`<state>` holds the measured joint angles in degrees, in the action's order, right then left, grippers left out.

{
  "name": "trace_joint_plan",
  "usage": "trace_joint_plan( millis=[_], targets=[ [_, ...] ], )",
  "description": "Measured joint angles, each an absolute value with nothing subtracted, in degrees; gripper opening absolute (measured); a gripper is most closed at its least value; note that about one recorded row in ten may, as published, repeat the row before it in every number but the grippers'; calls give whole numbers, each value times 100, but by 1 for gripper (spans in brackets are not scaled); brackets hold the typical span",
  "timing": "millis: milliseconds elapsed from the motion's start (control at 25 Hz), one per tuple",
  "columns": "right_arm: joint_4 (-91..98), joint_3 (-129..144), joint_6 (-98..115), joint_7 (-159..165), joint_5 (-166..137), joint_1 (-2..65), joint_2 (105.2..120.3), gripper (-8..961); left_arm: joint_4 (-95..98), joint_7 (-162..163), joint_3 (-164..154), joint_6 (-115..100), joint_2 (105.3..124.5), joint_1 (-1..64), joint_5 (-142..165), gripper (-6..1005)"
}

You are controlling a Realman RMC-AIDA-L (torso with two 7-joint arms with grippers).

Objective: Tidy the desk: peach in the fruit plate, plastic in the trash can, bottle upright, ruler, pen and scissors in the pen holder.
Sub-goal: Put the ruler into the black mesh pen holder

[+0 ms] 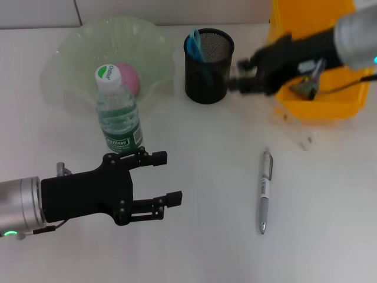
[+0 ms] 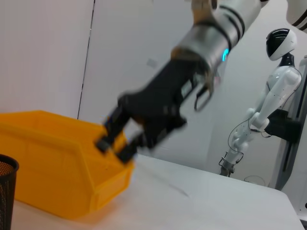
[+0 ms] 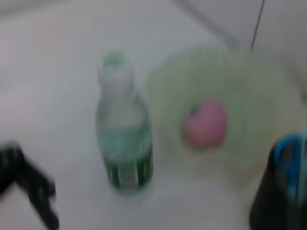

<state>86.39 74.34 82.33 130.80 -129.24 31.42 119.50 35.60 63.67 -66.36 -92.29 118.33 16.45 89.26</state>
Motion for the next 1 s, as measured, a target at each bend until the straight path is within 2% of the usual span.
trace_joint_plan(
  millis=[440, 1000],
  targets=[
    [8382, 6101, 7262, 10965, -9786, 2823, 11946, 391, 3558, 6357, -6627, -9251, 11845, 1697, 8886, 812],
    [4480, 6126, 7471, 6144, -5533, 3116, 11935, 398, 3554, 6338, -6627, -9224, 11847, 1741, 8903, 813]
  ],
)
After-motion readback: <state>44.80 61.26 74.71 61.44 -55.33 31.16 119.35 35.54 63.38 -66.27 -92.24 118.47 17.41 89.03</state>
